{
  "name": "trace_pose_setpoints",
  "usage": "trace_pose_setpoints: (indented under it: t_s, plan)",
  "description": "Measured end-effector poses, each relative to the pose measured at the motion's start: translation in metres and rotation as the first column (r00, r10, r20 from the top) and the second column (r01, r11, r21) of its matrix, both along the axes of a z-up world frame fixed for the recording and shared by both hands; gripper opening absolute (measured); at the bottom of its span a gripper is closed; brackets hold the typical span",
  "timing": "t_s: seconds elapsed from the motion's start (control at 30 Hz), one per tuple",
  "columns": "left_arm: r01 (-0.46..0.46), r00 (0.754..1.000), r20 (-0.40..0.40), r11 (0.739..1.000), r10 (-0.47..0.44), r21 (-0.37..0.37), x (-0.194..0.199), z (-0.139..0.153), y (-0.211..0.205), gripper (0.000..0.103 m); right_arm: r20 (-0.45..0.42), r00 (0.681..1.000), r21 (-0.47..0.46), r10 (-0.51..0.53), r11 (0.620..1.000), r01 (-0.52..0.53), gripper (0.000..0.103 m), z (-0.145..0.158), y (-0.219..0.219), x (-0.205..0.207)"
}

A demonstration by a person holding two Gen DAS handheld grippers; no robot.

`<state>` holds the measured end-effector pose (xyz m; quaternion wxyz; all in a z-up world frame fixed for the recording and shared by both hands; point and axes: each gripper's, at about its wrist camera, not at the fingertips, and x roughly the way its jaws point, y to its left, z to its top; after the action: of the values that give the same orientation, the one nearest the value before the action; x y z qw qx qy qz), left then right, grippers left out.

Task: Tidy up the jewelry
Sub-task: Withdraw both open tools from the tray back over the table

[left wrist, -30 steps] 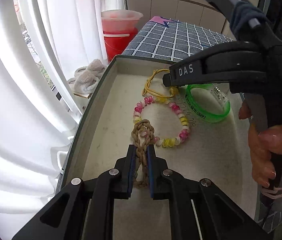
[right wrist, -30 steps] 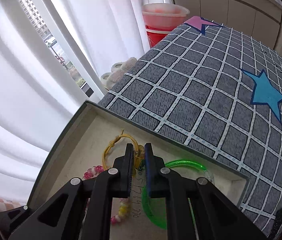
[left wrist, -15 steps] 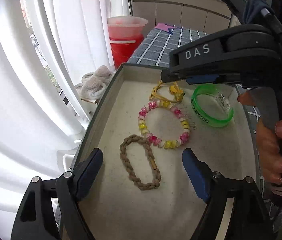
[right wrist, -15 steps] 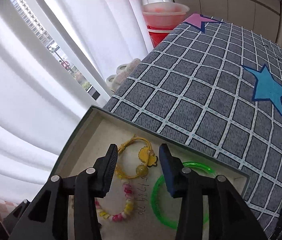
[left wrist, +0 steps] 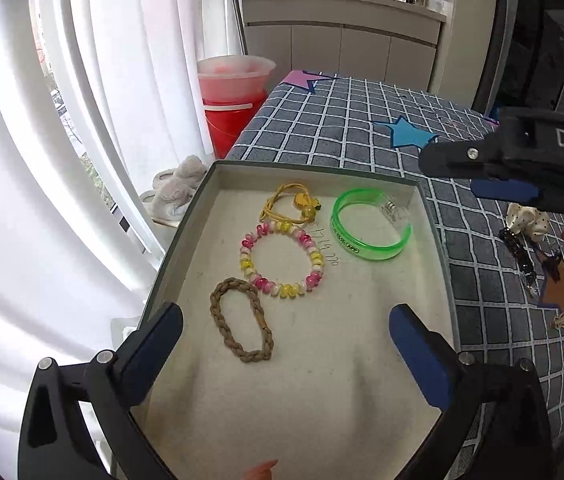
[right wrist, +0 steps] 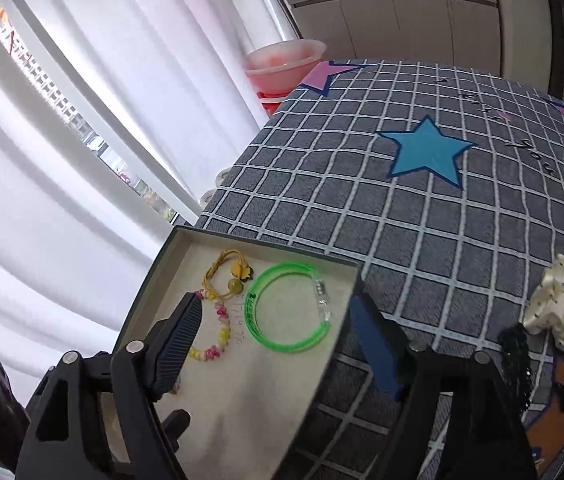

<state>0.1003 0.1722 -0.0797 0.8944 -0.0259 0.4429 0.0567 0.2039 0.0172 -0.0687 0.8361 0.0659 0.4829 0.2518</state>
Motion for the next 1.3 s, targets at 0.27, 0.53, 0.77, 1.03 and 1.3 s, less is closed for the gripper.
trace_pose_setpoints:
  t_s: [0.27,0.53,0.77,1.03,1.3]
  plan:
    - [0.081,0.996,0.041,0.997,-0.081,0.007,-0.012,0.02,-0.045,0.103,0.021,0.996,0.04,-0.092,0.995,0.091,0.091,0.017,-0.072,-0.049]
    - [0.183,0.983,0.022,0.982,-0.183,-0.037,-0.015,0.029,-0.102,0.103,0.062,0.977,0.031,-0.204,0.979,0.203,0.103,0.028,-0.147,-0.092]
    - [0.245,0.969,-0.015,0.967,-0.246,-0.063,-0.006,0.026,-0.142,0.103,0.057,0.949,-0.046,-0.311,0.949,0.313,0.103,0.018,-0.217,-0.125]
    - [0.308,0.949,-0.033,0.947,-0.312,-0.091,0.023,0.024,-0.183,0.103,0.027,0.911,-0.117,-0.411,0.904,0.411,0.103,-0.008,-0.278,-0.137]
    - [0.317,0.943,-0.075,0.944,-0.324,-0.094,0.086,0.015,-0.213,0.103,0.074,0.921,-0.188,-0.381,0.902,0.389,0.102,-0.022,-0.279,-0.096]
